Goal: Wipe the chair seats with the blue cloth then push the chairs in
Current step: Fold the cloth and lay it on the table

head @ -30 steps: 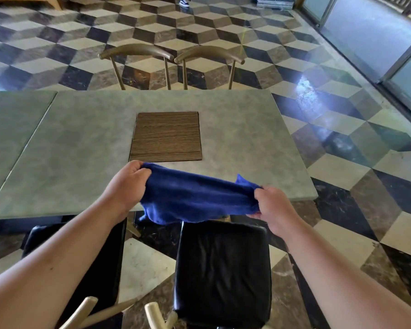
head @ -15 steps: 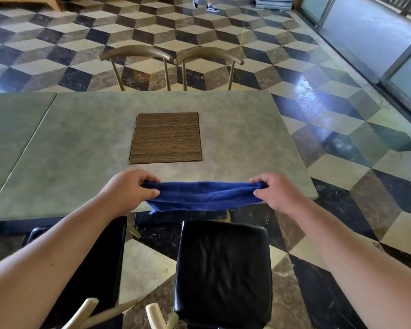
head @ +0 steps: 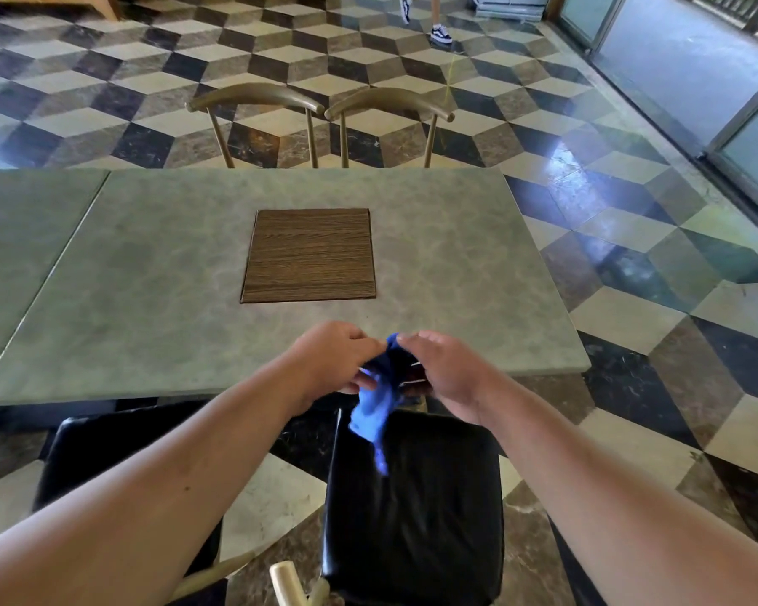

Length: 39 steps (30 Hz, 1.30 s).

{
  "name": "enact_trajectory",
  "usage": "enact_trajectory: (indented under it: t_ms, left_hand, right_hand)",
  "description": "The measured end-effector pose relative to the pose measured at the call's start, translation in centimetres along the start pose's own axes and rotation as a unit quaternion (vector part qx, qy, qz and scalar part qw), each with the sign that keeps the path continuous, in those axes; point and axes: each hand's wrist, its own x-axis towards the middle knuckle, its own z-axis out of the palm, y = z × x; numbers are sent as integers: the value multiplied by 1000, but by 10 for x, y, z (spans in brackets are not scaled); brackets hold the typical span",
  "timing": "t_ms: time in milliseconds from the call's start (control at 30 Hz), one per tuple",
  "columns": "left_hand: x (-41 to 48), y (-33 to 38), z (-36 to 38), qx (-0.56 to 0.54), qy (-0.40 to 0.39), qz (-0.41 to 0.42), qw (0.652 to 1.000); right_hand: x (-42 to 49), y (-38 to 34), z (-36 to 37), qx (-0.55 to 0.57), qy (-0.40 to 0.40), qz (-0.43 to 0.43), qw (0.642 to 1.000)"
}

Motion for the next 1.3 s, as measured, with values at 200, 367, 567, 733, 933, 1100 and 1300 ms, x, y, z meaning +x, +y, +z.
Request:
enact_trajectory:
  t_ms: [200, 367, 567, 733, 933, 1100, 1300]
  left_hand:
    - [-5, -10, -6, 29, -52, 86, 995]
    - [15, -36, -23, 200, 23, 127, 971]
    - [54, -30, -8, 290, -1, 111, 951]
    - [88, -23, 5, 296, 38, 103, 949]
    - [148, -20, 20, 242, 42, 34, 969]
    - [184, -41, 45, 306, 147, 53, 939]
    - [184, -93, 88, 539, -90, 39, 836]
  right_hand:
    - [-3, -10, -3, 84, -50, -38, 994]
    - [1, -23, -23, 23, -96, -52, 994]
    - [13, -23, -67, -234, -33, -85, 968]
    - [29, 1, -103, -443, 50, -70, 892]
    - [90, 15, -119, -335, 84, 21, 938]
    - [132, 30, -119, -426, 220, -45, 877]
    - [120, 96, -89, -615, -40, -30, 787]
